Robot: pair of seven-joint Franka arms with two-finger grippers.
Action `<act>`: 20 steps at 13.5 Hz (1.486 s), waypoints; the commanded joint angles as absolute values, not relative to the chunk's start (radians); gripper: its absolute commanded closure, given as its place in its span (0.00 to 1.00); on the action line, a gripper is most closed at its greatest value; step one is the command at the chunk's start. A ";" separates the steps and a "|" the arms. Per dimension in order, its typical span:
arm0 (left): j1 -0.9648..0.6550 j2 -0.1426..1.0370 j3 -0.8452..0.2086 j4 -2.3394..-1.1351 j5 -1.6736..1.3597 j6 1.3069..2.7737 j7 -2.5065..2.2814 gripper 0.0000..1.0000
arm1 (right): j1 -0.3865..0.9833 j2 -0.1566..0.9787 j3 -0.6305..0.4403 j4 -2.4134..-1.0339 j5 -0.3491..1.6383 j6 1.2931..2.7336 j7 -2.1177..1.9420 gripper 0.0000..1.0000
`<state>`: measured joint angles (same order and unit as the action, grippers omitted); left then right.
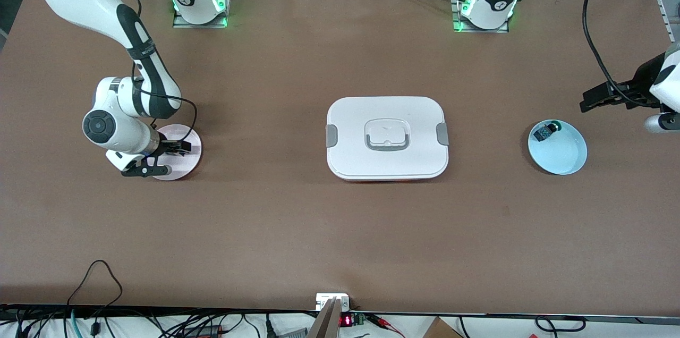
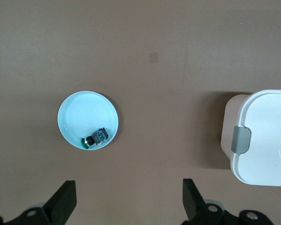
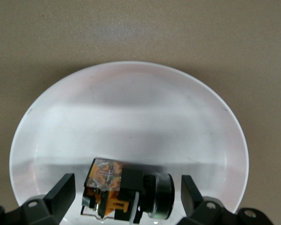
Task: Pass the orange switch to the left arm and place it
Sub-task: 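Close the right gripper on the orange switch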
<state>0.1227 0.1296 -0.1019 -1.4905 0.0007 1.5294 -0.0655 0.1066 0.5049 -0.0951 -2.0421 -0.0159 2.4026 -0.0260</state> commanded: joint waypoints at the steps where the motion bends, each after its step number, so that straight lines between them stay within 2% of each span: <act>1: 0.118 0.143 -0.100 -1.462 0.025 1.517 -0.049 0.00 | 0.103 0.489 -0.095 -2.079 -0.020 2.433 -0.018 0.00; 6: 0.118 0.143 -0.100 -1.462 0.025 1.517 -0.049 0.00 | 0.100 0.488 -0.097 -2.079 -0.020 2.430 -0.025 0.01; 7: 0.118 0.143 -0.100 -1.462 0.025 1.517 -0.049 0.00 | 0.100 0.488 -0.097 -2.079 -0.020 2.428 -0.028 0.13; 8: 0.118 0.143 -0.100 -1.462 0.025 1.517 -0.049 0.00 | 0.101 0.486 -0.098 -2.079 -0.020 2.424 -0.023 0.31; 9: 0.118 0.143 -0.100 -1.462 0.025 1.517 -0.049 0.00 | 0.101 0.486 -0.098 -2.079 -0.020 2.421 -0.017 0.46; 10: 0.118 0.143 -0.100 -1.462 0.025 1.517 -0.049 0.00 | 0.101 0.486 -0.098 -2.077 -0.015 2.415 -0.015 0.56; 13: 0.118 0.143 -0.100 -1.462 0.025 1.517 -0.049 0.00 | 0.106 0.486 -0.098 -2.069 -0.012 2.411 -0.015 0.72; 17: 0.118 0.143 -0.100 -1.462 0.025 1.517 -0.049 0.00 | 0.109 0.440 -0.092 -2.056 -0.009 2.337 0.015 0.82; 20: 0.118 0.143 -0.100 -1.462 0.025 1.517 -0.049 0.00 | 0.109 0.400 -0.061 -1.975 -0.009 2.183 -0.001 0.86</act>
<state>0.1226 0.1296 -0.1019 -1.4905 0.0007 1.5294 -0.0655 0.1077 0.4449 -0.0868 -2.0187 -0.0145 2.2871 -0.0014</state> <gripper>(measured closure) 0.000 0.247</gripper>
